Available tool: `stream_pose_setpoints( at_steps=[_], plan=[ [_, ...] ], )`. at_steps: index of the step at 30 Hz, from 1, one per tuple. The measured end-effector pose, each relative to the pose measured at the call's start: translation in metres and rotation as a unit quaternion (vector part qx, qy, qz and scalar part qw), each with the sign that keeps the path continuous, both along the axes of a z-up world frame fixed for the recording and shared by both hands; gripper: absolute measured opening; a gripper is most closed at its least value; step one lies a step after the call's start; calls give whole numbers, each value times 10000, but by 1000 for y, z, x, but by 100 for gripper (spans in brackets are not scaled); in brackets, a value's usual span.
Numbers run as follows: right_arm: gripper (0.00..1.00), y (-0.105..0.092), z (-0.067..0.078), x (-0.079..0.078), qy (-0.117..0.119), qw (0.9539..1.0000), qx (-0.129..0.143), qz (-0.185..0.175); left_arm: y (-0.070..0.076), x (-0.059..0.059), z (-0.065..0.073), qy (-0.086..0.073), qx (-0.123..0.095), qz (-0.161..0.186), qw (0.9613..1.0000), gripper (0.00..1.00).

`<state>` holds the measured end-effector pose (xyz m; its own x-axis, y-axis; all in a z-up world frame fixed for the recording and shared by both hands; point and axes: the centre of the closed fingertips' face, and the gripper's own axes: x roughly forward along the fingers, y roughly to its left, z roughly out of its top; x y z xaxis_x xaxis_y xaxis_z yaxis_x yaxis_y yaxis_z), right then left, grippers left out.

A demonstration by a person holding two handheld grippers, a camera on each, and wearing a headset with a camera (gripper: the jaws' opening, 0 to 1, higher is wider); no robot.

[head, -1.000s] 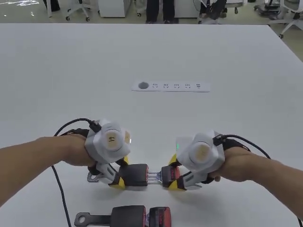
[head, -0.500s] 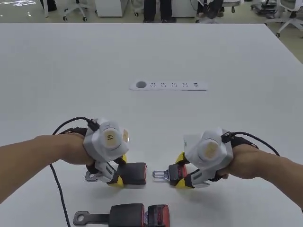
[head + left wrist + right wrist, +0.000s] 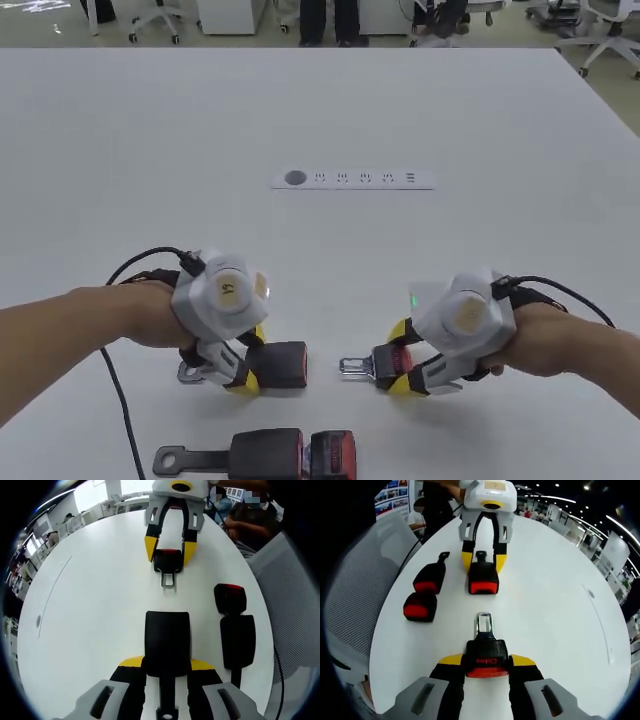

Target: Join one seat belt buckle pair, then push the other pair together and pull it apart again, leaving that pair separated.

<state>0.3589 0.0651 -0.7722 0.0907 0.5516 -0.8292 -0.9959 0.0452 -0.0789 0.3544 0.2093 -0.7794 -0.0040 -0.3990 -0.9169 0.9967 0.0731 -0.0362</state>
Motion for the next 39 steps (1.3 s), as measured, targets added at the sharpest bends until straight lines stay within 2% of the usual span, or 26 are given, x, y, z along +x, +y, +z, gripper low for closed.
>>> stream_pose_setpoints(
  at_steps=[10,14,22,25,32,39],
  plan=[
    [31,-12,0,0,6,10000,-82,-45,1,1,0,2,-79,41,10000,32],
    [31,-15,-4,0,-157,9997,-156,93,0,1,1,-22,-81,11,10000,33],
    [33,-14,-3,1,-212,9996,-122,142,-1,-1,3,-53,-76,5,10000,33],
    [37,-15,-2,4,-329,9993,-142,136,0,1,2,-108,-87,-38,9999,33],
    [46,-22,-1,1,-357,9991,-208,117,4,2,6,-288,-103,-20,9995,36],
    [52,-30,4,-2,-382,9991,-202,5,12,-1,14,-300,-232,216,9990,40]
  ],
)
